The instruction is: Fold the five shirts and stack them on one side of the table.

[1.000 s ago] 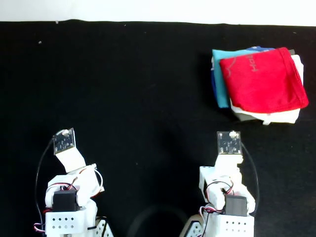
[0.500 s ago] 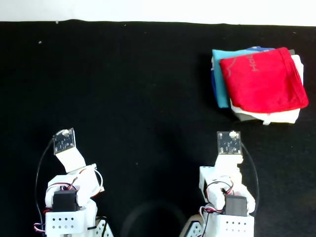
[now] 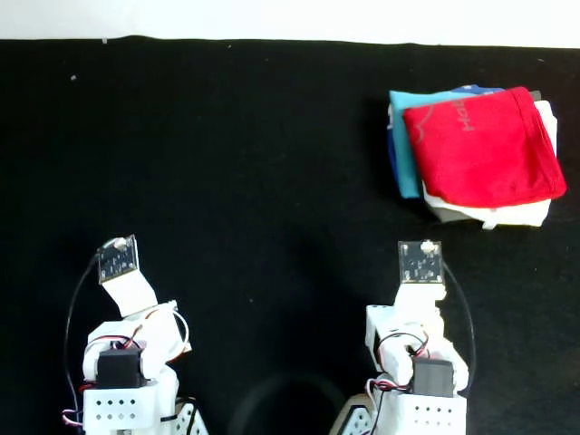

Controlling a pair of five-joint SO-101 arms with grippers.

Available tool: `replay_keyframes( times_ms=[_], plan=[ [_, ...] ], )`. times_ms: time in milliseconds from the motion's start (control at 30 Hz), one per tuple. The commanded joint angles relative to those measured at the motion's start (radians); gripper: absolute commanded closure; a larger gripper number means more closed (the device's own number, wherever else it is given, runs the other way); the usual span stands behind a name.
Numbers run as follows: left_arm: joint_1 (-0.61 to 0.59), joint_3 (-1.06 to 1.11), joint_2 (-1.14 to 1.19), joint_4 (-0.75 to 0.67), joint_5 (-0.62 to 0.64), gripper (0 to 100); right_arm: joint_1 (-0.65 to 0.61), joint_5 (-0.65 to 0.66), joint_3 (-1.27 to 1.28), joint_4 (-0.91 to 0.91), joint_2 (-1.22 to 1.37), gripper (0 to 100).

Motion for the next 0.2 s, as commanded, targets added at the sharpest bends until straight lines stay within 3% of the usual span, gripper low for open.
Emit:
replay_keyframes(
  times_ms=[0, 167],
  plan=[
    [0.010, 0.016, -0.002, -0.006, 0.009, 99, -0.002, -0.009, 0.136, 0.007, -0.010, 99.2],
    [0.010, 0.016, -0.002, -0.006, 0.009, 99, -0.002, -0.009, 0.136, 0.007, -0.010, 99.2]
  ],
)
